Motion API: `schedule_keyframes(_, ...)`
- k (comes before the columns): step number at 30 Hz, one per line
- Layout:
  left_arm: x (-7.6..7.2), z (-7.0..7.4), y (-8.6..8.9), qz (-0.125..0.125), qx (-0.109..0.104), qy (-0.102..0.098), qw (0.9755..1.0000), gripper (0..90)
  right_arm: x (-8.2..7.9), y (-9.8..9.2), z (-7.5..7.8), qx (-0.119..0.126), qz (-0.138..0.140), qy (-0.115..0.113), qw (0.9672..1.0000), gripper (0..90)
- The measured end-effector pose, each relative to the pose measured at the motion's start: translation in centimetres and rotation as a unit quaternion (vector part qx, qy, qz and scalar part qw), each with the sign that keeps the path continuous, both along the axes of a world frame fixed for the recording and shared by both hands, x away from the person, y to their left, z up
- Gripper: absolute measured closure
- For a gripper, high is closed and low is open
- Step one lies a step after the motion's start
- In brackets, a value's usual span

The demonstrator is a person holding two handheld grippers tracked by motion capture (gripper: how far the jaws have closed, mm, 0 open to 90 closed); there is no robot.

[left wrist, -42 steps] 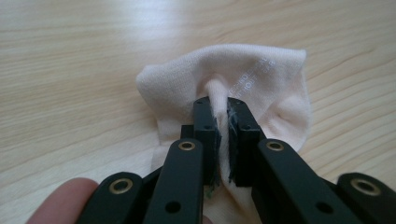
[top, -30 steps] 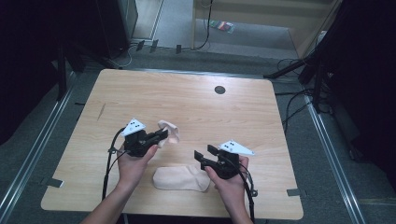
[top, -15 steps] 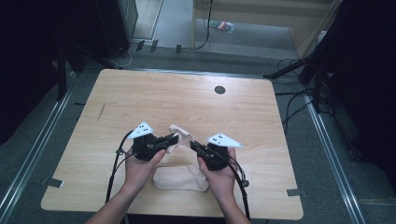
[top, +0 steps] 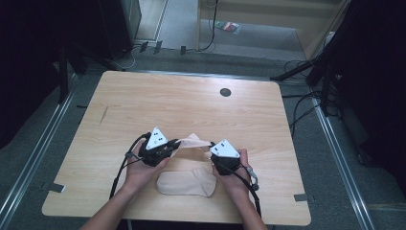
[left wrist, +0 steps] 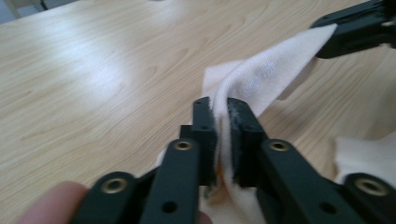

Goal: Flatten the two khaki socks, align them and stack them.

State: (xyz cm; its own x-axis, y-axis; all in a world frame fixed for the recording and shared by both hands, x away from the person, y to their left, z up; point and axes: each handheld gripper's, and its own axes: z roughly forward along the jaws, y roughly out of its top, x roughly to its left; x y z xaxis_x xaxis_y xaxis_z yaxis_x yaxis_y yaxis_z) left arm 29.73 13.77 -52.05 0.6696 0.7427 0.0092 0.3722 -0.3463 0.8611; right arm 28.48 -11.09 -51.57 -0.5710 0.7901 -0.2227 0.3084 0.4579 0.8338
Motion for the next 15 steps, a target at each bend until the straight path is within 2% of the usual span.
schedule_keyframes(1, 0.0, -0.3, 0.3, 0.005, -0.008, 0.003, 1.0000, 76.4, -0.1, -0.1, -0.2, -0.002, 0.004, 0.006, 1.0000, 79.6)
schedule_keyframes(2, 0.2, -0.4, 0.8, 0.005, -0.021, 0.015, 0.9997, 73.3, -0.1, -0.3, -0.3, 0.010, 0.007, 0.018, 0.9998, 72.0)
schedule_keyframes(3, 0.2, -0.4, 1.1, 0.004, -0.031, 0.021, 0.9993, 70.2, 0.0, -0.7, -0.2, 0.040, 0.020, 0.042, 0.9981, 64.7)
schedule_keyframes(4, 0.3, -0.4, 1.6, 0.001, -0.039, 0.025, 0.9989, 67.3, 0.0, -1.1, -0.1, 0.061, 0.030, 0.054, 0.9962, 59.9)
schedule_keyframes(6, 0.2, -0.2, 2.6, -0.005, -0.067, 0.029, 0.9973, 60.0, 0.1, -2.0, 0.3, 0.109, 0.050, 0.080, 0.9896, 53.5)
schedule_keyframes(7, 0.2, -0.1, 2.9, -0.008, -0.077, 0.032, 0.9965, 57.4, 0.3, -2.6, 0.5, 0.135, 0.058, 0.090, 0.9851, 52.8)
schedule_keyframes(8, 0.1, 0.0, 3.4, -0.007, -0.086, 0.032, 0.9958, 55.0, 0.4, -2.9, 0.6, 0.151, 0.059, 0.095, 0.9821, 52.8)
schedule_keyframes(9, 0.0, 0.0, 3.9, 0.000, -0.092, 0.034, 0.9952, 53.8, 0.5, -3.3, 0.8, 0.174, 0.060, 0.100, 0.9779, 52.9)
schedule_keyframes(11, -0.2, -0.1, 5.0, 0.018, -0.103, 0.054, 0.9931, 53.8, 0.9, -3.9, 0.9, 0.211, 0.049, 0.109, 0.9701, 54.8)
schedule_keyframes(12, -0.2, -0.2, 5.4, 0.030, -0.102, 0.063, 0.9923, 53.7, 1.1, -4.0, 0.9, 0.217, 0.037, 0.113, 0.9688, 55.3)
schedule_keyframes(14, -0.3, -0.5, 6.0, 0.047, -0.086, 0.091, 0.9911, 53.6, 1.6, -3.7, 0.5, 0.211, 0.011, 0.124, 0.9696, 55.6)
schedule_keyframes(15, -0.3, -0.7, 6.2, 0.050, -0.082, 0.094, 0.9910, 52.9, 2.0, -3.4, 0.0, 0.202, 0.000, 0.133, 0.9702, 55.1)
